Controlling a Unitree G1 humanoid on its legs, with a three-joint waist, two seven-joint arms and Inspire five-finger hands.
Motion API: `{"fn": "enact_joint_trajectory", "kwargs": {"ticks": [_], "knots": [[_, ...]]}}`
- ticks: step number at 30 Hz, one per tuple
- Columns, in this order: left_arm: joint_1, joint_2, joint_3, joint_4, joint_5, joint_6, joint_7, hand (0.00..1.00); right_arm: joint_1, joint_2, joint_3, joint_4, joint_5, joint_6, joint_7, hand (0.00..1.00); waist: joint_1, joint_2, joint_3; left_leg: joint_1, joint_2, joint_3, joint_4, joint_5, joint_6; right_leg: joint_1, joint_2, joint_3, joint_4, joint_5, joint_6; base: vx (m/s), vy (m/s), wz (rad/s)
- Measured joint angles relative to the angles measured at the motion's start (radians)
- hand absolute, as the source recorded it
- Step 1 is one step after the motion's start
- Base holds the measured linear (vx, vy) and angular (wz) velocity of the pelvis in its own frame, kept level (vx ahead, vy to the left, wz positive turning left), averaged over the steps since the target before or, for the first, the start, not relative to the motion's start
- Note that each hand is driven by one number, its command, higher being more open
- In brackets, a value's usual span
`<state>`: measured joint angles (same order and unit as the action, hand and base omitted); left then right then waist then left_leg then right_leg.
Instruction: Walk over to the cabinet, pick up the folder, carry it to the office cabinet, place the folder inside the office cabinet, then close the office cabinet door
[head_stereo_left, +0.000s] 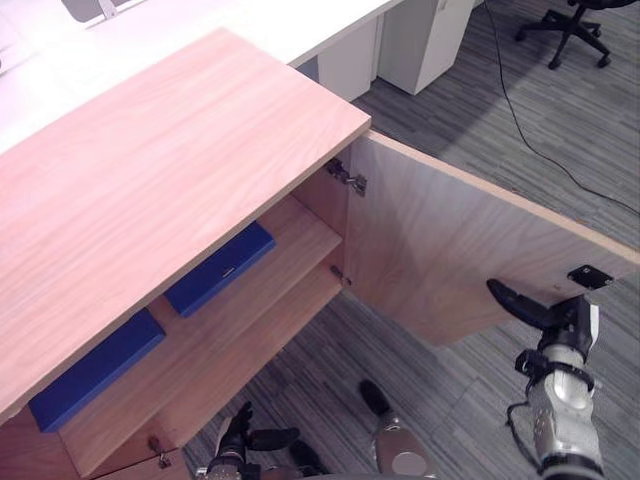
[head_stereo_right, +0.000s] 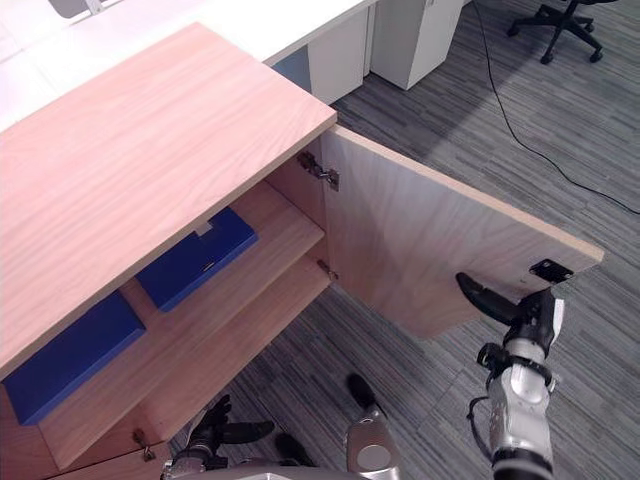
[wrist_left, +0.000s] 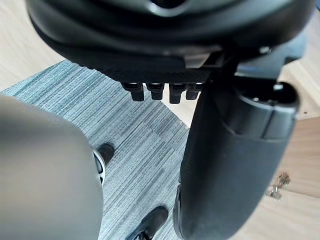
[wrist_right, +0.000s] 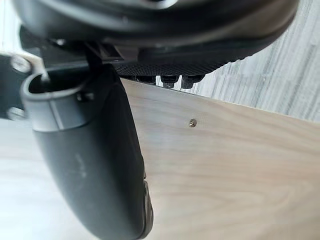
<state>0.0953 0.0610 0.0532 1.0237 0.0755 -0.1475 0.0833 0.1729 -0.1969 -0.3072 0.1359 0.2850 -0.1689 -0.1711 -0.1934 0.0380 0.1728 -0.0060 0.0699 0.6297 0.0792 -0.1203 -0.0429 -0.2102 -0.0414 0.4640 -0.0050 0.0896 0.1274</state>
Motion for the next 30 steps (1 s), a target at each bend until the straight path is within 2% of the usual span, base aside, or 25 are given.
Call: {"fn": "enact_joint_trajectory", "kwargs": {"ticks": [1, 3, 4, 7, 8, 10, 11, 12, 14, 16, 19, 21, 23, 24, 26, 27, 28, 30], "knots": [[-0.002, -0.003, 0.0, 0.0, 0.004, 0.001, 0.001, 1.0, 0.066, 0.045, 0.024, -0.079, -0.017, 0.001, -0.001, 1.0, -0.006, -0.003, 0.003, 0.001, 0.005, 0.0, 0.004, -0.001, -0.002, 0.002, 0.004, 0.002, 0.0, 0.002, -0.001, -0.02, -0.056, -0.09], [-0.012, -0.007, 0.0, 0.005, 0.005, 0.003, 0.003, 1.0, 0.273, 0.136, 0.157, -0.275, -0.035, 0.002, -0.006, 1.0, -0.022, -0.022, 0.017, 0.004, 0.027, 0.005, 0.038, -0.015, -0.008, 0.015, 0.015, 0.007, 0.001, 0.009, -0.003, -0.02, -0.063, -0.12], [-0.017, -0.006, 0.0, 0.006, 0.006, 0.006, 0.002, 1.0, 0.329, 0.15, 0.201, -0.316, -0.036, 0.003, -0.006, 1.0, -0.022, -0.03, 0.021, 0.006, 0.035, 0.009, 0.046, -0.02, -0.007, 0.019, 0.02, 0.011, 0.002, 0.012, -0.003, -0.05, -0.075, -0.2], [-0.06, 0.018, -0.027, 0.009, 0.047, 0.01, 0.001, 1.0, 0.596, 0.141, 0.493, -0.463, -0.035, 0.005, -0.001, 1.0, -0.024, -0.089, 0.04, 0.006, 0.068, 0.01, 0.094, -0.045, -0.018, 0.032, 0.04, 0.017, 0.011, 0.018, -0.002, -0.07, -0.06, -0.13], [-0.072, 0.033, -0.043, 0.01, 0.05, 0.01, 0.0, 1.0, 0.61, 0.125, 0.537, -0.463, -0.035, 0.006, 0.006, 1.0, -0.024, -0.105, 0.042, 0.005, 0.074, 0.01, 0.106, -0.047, -0.019, 0.032, 0.045, 0.017, 0.017, 0.015, 0.002, -0.09, -0.071, -0.03], [-0.136, 0.116, -0.098, 0.045, 0.086, 0.009, -0.037, 1.0, 0.616, 0.02, 0.665, -0.462, -0.036, 0.031, 0.069, 1.0, -0.017, -0.164, 0.047, -0.009, 0.099, -0.008, 0.159, -0.057, -0.019, 0.033, 0.057, 0.001, 0.04, 0.013, 0.004, -0.12, -0.093, 0.14], [-0.175, 0.167, -0.103, 0.062, 0.098, 0.01, -0.055, 1.0, 0.601, -0.053, 0.717, -0.464, -0.044, 0.049, 0.134, 1.0, -0.01, -0.193, 0.048, -0.021, 0.116, -0.03, 0.198, -0.065, -0.02, 0.036, 0.064, -0.019, 0.055, 0.012, 0.003, -0.12, -0.089, 0.32], [-0.192, 0.188, -0.103, 0.068, 0.104, 0.01, -0.058, 1.0, 0.585, -0.083, 0.736, -0.465, -0.047, 0.058, 0.167, 1.0, -0.007, -0.205, 0.047, -0.03, 0.125, -0.044, 0.218, -0.068, -0.021, 0.04, 0.066, -0.033, 0.059, 0.011, 0.002, -0.13, -0.083, 0.48], [-0.244, 0.243, -0.102, 0.07, 0.105, 0.01, -0.063, 1.0, 0.484, -0.168, 0.797, -0.477, -0.053, 0.091, 0.292, 1.0, 0.038, -0.236, 0.05, -0.04, 0.145, -0.098, 0.273, -0.076, -0.025, 0.076, 0.067, -0.084, 0.067, 0.008, -0.004, -0.13, -0.056, 0.59], [-0.248, 0.265, -0.104, 0.047, 0.104, 0.009, -0.063, 1.0, 0.407, -0.189, 0.828, -0.495, -0.053, 0.091, 0.331, 1.0, 0.064, -0.247, 0.052, -0.052, 0.143, -0.156, 0.29, -0.083, -0.014, 0.103, 0.057, -0.137, 0.07, -0.006, -0.021, -0.11, -0.017, 0.84], [-0.234, 0.298, -0.121, 0.033, 0.101, 0.01, -0.062, 1.0, 0.264, -0.178, 0.841, -0.547, -0.05, 0.09, 0.354, 1.0, 0.101, -0.285, 0.026, -0.121, 0.121, -0.27, 0.292, -0.075, -0.017, 0.103, 0.028, -0.251, 0.055, -0.02, -0.031, -0.06, -0.012, 1.03], [-0.205, 0.303, -0.127, 0.034, 0.101, 0.021, -0.062, 1.0, 0.138, -0.158, 0.821, -0.516, -0.052, 0.09, 0.345, 1.0, 0.119, -0.296, 0.017, -0.179, 0.103, -0.346, 0.292, -0.053, -0.014, 0.096, 0.009, -0.334, 0.039, -0.026, -0.041, 0.0, -0.009, 1.15], [-0.178, 0.297, -0.126, 0.035, 0.1, 0.037, -0.059, 1.0, 0.051, -0.133, 0.786, -0.447, -0.064, 0.079, 0.333, 1.0, 0.136, -0.296, 0.017, -0.217, 0.089, -0.393, 0.297, -0.037, -0.011, 0.086, -0.002, -0.382, 0.036, -0.026, -0.042, 0.05, 0.022, 0.93], [-0.143, 0.287, -0.114, 0.035, 0.099, 0.053, -0.056, 1.0, -0.065, -0.091, 0.739, -0.354, -0.096, 0.064, 0.308, 1.0, 0.153, -0.291, 0.02, -0.254, 0.079, -0.439, 0.311, -0.033, -0.01, 0.085, -0.01, -0.432, 0.029, -0.025, -0.051, 0.08, 0.046, 0.91], [-0.136, 0.28, -0.081, 0.032, 0.072, 0.053, -0.05, 1.0, -0.144, -0.055, 0.707, -0.277, -0.134, 0.057, 0.269, 1.0, 0.163, -0.287, 0.023, -0.272, 0.069, -0.467, 0.312, -0.029, -0.004, 0.088, -0.016, -0.464, 0.025, -0.024, -0.059, 0.07, 0.035, 0.66], [-0.135, 0.266, -0.064, 0.024, 0.063, 0.052, -0.038, 1.0, -0.223, -0.022, 0.673, -0.195, -0.161, 0.053, 0.237, 1.0, 0.179, -0.281, 0.027, -0.282, 0.06, -0.486, 0.315, -0.028, 0.001, 0.092, -0.021, -0.486, 0.025, -0.027, -0.063, 0.06, 0.037, 0.53], [-0.117, 0.252, -0.039, 0.001, 0.062, 0.051, -0.035, 1.0, -0.233, -0.003, 0.628, -0.144, -0.173, 0.028, 0.175, 1.0, 0.183, -0.273, 0.034, -0.284, 0.054, -0.502, 0.323, -0.027, 0.008, 0.103, -0.022, -0.5, 0.027, -0.027, -0.064, 0.07, 0.055, 0.39], [-0.099, 0.244, -0.021, -0.004, 0.059, 0.047, -0.026, 1.0, -0.28, 0.015, 0.563, -0.05, -0.205, 0.038, 0.132, 1.0, 0.18, -0.262, 0.035, -0.285, 0.05, -0.507, 0.326, -0.03, 0.009, 0.107, -0.025, -0.504, 0.032, -0.028, -0.063, 0.01, 0.053, 0.15]]}}
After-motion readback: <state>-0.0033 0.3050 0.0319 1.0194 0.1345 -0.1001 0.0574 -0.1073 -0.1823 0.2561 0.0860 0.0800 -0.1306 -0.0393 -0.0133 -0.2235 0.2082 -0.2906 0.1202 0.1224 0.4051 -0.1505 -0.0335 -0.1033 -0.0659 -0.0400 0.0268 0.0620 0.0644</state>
